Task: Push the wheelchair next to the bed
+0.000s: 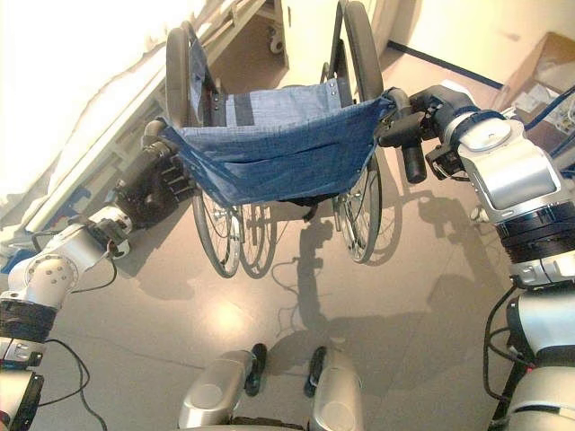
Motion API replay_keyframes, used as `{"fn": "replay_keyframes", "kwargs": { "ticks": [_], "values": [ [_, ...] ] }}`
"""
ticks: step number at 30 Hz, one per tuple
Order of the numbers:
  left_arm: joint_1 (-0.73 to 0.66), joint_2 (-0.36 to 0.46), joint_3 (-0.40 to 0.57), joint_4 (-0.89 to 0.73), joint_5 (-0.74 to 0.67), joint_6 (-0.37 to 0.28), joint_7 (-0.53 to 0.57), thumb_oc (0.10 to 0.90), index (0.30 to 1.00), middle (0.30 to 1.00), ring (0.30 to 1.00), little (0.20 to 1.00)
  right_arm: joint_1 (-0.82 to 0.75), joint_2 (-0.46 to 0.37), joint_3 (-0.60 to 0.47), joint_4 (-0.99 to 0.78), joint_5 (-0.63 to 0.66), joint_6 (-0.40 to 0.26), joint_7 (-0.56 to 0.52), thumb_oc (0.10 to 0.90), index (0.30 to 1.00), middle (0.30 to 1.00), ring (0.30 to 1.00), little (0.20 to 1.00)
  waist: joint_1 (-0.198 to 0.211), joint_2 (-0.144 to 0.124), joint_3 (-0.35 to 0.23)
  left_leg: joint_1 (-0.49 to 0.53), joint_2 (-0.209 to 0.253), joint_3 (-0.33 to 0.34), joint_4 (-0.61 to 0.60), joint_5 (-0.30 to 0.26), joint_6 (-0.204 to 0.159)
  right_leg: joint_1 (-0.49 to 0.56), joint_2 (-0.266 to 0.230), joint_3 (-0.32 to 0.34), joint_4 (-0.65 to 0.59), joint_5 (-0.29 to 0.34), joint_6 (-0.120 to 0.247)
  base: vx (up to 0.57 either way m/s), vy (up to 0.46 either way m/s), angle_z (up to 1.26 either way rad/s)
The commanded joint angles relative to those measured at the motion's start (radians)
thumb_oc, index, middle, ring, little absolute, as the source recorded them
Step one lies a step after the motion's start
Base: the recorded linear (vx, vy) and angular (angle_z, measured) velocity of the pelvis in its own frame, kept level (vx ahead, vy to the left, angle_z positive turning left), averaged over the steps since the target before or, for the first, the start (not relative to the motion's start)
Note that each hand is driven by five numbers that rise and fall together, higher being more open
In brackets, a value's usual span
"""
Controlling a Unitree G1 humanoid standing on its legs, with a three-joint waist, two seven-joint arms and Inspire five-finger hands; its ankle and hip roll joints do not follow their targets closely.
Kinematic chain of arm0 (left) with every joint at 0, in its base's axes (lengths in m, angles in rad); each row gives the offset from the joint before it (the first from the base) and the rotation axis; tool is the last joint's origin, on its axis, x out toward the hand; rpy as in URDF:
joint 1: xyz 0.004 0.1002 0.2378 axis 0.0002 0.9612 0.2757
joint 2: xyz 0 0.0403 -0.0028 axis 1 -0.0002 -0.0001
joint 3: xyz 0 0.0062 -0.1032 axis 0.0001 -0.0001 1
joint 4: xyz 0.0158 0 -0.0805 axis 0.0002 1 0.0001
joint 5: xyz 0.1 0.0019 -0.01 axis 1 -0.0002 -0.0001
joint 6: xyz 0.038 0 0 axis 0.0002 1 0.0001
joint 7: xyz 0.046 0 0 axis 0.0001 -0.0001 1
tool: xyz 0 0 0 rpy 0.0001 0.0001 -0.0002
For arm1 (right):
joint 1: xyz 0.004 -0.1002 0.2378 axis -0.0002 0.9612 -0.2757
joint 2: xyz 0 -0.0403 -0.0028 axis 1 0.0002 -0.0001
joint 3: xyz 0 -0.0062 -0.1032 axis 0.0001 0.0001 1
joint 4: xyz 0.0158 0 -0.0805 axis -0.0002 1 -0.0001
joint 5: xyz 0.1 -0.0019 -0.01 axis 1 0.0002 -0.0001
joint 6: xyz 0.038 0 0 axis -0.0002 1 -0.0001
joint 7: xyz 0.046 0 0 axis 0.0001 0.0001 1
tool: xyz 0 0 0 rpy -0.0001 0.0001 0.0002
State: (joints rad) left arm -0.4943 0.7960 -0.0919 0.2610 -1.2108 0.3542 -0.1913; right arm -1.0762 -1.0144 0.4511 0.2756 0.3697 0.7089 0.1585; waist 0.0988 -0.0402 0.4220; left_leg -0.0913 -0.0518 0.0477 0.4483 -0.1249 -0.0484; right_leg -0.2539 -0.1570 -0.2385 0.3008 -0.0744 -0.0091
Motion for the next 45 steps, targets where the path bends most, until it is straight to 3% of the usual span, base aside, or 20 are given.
{"fn": "replay_keyframes", "kwargs": {
  "ticks": [1, 2, 4, 5, 7, 8, 9, 11, 15, 17, 18, 20, 23, 24, 28, 30, 34, 37, 45],
  "values": [
    [-0.306, -0.001, 0.027, 0.085, -0.059, -0.274, -0.011, 0.4, 0.3, 0.3, 0.3, 0.3, -0.067, 0.058, 0.055, -0.127, 0.017, -0.219, 0.061, 0.4, 0.3, 0.3, 0.3, 0.3, -0.043, 0.009, -0.309, 0.141, 0.012, 0.025, -0.143, -0.051, -0.02, 0.107, 0.1, -0.03, -0.137, 0.065, 0.097, 0.38, 0.072, 0.62],
    [-0.316, 0.001, 0.019, 0.097, -0.064, -0.282, -0.016, 0.4, 0.3, 0.3, 0.3, 0.3, -0.053, 0.069, 0.048, -0.134, 0.01, -0.215, 0.054, 0.4, 0.3, 0.3, 0.3, 0.3, -0.051, 0.009, -0.301, 0.176, 0.041, 0.045, -0.277, -0.064, -0.007, 0.105, 0.096, -0.026, -0.13, 0.075, 0.113, 0.34, 0.075, 0.52],
    [-0.297, -0.011, 0.024, 0.1, -0.054, -0.298, -0.034, 0.4, 0.3, 0.3, 0.3, 0.3, -0.017, 0.092, 0.025, -0.152, -0.023, -0.204, 0.054, 0.4, 0.3, 0.3, 0.3, 0.3, -0.051, 0.02, -0.294, 0.178, 0.098, 0.066, -0.395, 0.012, -0.03, 0.142, 0.103, -0.021, -0.15, 0.046, 0.109, 0.36, 0.137, 0.52],
    [-0.255, -0.027, 0.037, 0.083, -0.042, -0.315, -0.045, 0.4, 0.3, 0.3, 0.3, 0.3, 0.019, 0.112, 0.003, -0.173, -0.053, -0.195, 0.059, 0.4, 0.3, 0.3, 0.3, 0.3, -0.038, 0.035, -0.289, 0.145, 0.159, 0.071, -0.481, 0.147, -0.072, 0.214, 0.115, -0.007, -0.184, 0.014, 0.099, 0.36, 0.168, 0.35],
    [-0.187, -0.04, 0.072, 0.04, -0.029, -0.319, -0.052, 0.4, 0.3, 0.3, 0.3, 0.3, 0.056, 0.124, -0.019, -0.207, -0.075, -0.175, 0.066, 0.4, 0.3, 0.3, 0.3, 0.3, -0.017, 0.035, -0.277, 0.091, 0.225, 0.065, -0.52, 0.254, -0.095, 0.302, 0.119, 0.029, -0.216, -0.021, 0.08, 0.4, 0.215, 0.11],
    [-0.171, -0.042, 0.083, 0.029, -0.028, -0.317, -0.054, 0.4, 0.3, 0.3, 0.3, 0.3, 0.063, 0.125, -0.022, -0.214, -0.076, -0.171, 0.065, 0.4, 0.3, 0.3, 0.3, 0.3, -0.012, 0.034, -0.275, 0.079, 0.235, 0.06, -0.521, 0.264, -0.098, 0.313, 0.119, 0.037, -0.217, -0.029, 0.075, 0.49, 0.329, -0.2],
    [-0.121, -0.039, 0.135, 0.002, -0.023, -0.3, -0.065, 0.4, 0.3, 0.3, 0.3, 0.3, 0.076, 0.128, -0.032, -0.231, -0.076, -0.163, 0.077, 0.4, 0.3, 0.3, 0.3, 0.3, 0.005, 0.039, -0.271, 0.026, 0.273, 0.042, -0.5, 0.314, -0.099, 0.341, 0.119, 0.06, -0.195, -0.069, 0.061, 0.34, 0.236, -0.26],
    [-0.095, -0.03, 0.175, -0.008, -0.017, -0.278, -0.072, 0.4, 0.3, 0.3, 0.3, 0.3, 0.082, 0.124, -0.033, -0.236, -0.067, -0.166, 0.091, 0.4, 0.3, 0.3, 0.3, 0.3, 0.009, 0.039, -0.276, 0.015, 0.276, 0.053, -0.469, 0.29, -0.092, 0.345, 0.111, 0.06, -0.165, -0.099, 0.059, 0.37, 0.277, -0.51],
    [-0.095, 0.012, 0.194, 0.005, -0.027, -0.23, -0.092, 0.4, 0.3, 0.3, 0.3, 0.3, 0.12, 0.118, -0.044, -0.259, -0.052, -0.158, 0.101, 0.4, 0.3, 0.3, 0.3, 0.3, 0.018, 0.052, -0.295, -0.012, 0.241, 0.043, -0.368, 0.22, -0.082, 0.341, 0.099, 0.059, -0.04, -0.172, 0.061, 0.43, 0.326, -0.63],
    [-0.11, 0.037, 0.182, 0.025, -0.039, -0.205, -0.109, 0.4, 0.3, 0.3, 0.3, 0.3, 0.165, 0.09, -0.065, -0.281, -0.028, -0.165, 0.093, 0.4, 0.3, 0.3, 0.3, 0.3, 0.018, 0.051, -0.3, -0.028, 0.192, 0.044, -0.296, 0.159, -0.057, 0.337, 0.086, 0.061, 0.036, -0.204, 0.076, 0.31, 0.27, -0.54],
    [-0.112, 0.038, 0.18, 0.026, -0.04, -0.205, -0.11, 0.4, 0.3, 0.3, 0.3, 0.3, 0.168, 0.089, -0.067, -0.283, -0.027, -0.165, 0.092, 0.4, 0.3, 0.3, 0.3, 0.3, 0.019, 0.049, -0.3, -0.03, 0.19, 0.044, -0.293, 0.157, -0.056, 0.334, 0.084, 0.061, 0.041, -0.207, 0.077, 0.22, 0.23, -0.54],
    [-0.132, 0.08, 0.168, 0.086, -0.037, -0.197, -0.157, 0.4, 0.3, 0.3, 0.3, 0.3, 0.23, 0.061, -0.107, -0.313, 0.014, -0.185, 0.077, 0.4, 0.3, 0.3, 0.3, 0.3, 0.015, 0.054, -0.295, -0.017, 0.134, 0.046, -0.286, 0.124, -0.016, 0.284, 0.059, 0.049, 0.224, -0.186, 0.12, 0.28, 0.312, -0.51],
    [-0.154, 0.098, 0.155, 0.127, -0.041, -0.21, -0.175, 0.4, 0.3, 0.3, 0.3, 0.3, 0.254, 0.055, -0.127, -0.319, 0.035, -0.202, 0.094, 0.4, 0.3, 0.3, 0.3, 0.3, 0.017, 0.044, -0.295, 0.0, 0.091, 0.074, -0.296, 0.104, 0.015, 0.25, 0.028, 0.039, 0.302, -0.139, 0.157, 0.17, 0.196, -0.15],
    [-0.16, 0.098, 0.155, 0.131, -0.036, -0.213, -0.172, 0.4, 0.3, 0.3, 0.3, 0.3, 0.256, 0.058, -0.13, -0.319, 0.038, -0.209, 0.105, 0.4, 0.3, 0.3, 0.3, 0.3, 0.017, 0.042, -0.294, 0.012, 0.084, 0.091, -0.303, 0.097, 0.021, 0.241, 0.021, 0.033, 0.294, -0.126, 0.163, 0.13, 0.144, -0.22],
    [-0.163, 0.085, 0.139, 0.059, -0.004, -0.247, -0.089, 0.4, 0.3, 0.3, 0.3, 0.3, 0.243, 0.084, -0.137, -0.327, 0.015, -0.237, 0.138, 0.4, 0.3, 0.3, 0.3, 0.3, 0.022, 0.034, -0.271, 0.024, 0.075, 0.151, -0.29, 0.075, 0.001, 0.263, 0.007, -0.031, 0.0, -0.095, 0.127, 0.02, 0.048, -0.45],
    [-0.154, 0.072, 0.145, 0.028, -0.01, -0.266, -0.062, 0.4, 0.3, 0.3, 0.3, 0.3, 0.226, 0.092, -0.127, -0.326, 0.007, -0.24, 0.134, 0.4, 0.3, 0.3, 0.3, 0.3, 0.023, 0.035, -0.259, 0.02, 0.078, 0.162, -0.281, 0.069, -0.006, 0.271, 0.0, -0.029, -0.081, -0.075, 0.123, -0.07, 0.01, -0.33],
    [-0.122, 0.035, 0.149, -0.036, -0.009, -0.273, -0.021, 0.4, 0.3, 0.3, 0.3, 0.3, 0.21, 0.089, -0.11, -0.322, -0.003, -0.236, 0.131, 0.4, 0.3, 0.3, 0.3, 0.3, 0.018, 0.03, -0.25, 0.007, 0.083, 0.162, -0.268, 0.072, -0.008, 0.284, 0.006, 0.014, -0.136, -0.052, 0.12, 0.02, -0.027, -0.05],
    [-0.112, 0.033, 0.148, -0.045, -0.009, -0.266, -0.018, 0.4, 0.3, 0.3, 0.3, 0.3, 0.191, 0.069, -0.096, -0.306, 0.024, -0.234, 0.12, 0.4, 0.3, 0.3, 0.3, 0.3, 0.024, 0.02, -0.262, 0.007, 0.081, 0.158, -0.257, 0.063, -0.012, 0.306, -0.003, 0.01, -0.175, -0.033, 0.124, 0.08, -0.045, 0.01],
    [-0.106, 0.036, 0.165, 0.015, -0.016, -0.266, -0.075, 0.4, 0.3, 0.3, 0.3, 0.3, 0.166, 0.106, -0.065, -0.267, 0.015, -0.206, 0.101, 0.4, 0.3, 0.3, 0.3, 0.3, 0.038, 0.016, -0.286, 0.013, 0.089, 0.149, -0.244, 0.043, -0.021, 0.34, -0.006, 0.0, -0.23, -0.02, 0.121, 0.07, -0.046, 0.0]
  ]
}}
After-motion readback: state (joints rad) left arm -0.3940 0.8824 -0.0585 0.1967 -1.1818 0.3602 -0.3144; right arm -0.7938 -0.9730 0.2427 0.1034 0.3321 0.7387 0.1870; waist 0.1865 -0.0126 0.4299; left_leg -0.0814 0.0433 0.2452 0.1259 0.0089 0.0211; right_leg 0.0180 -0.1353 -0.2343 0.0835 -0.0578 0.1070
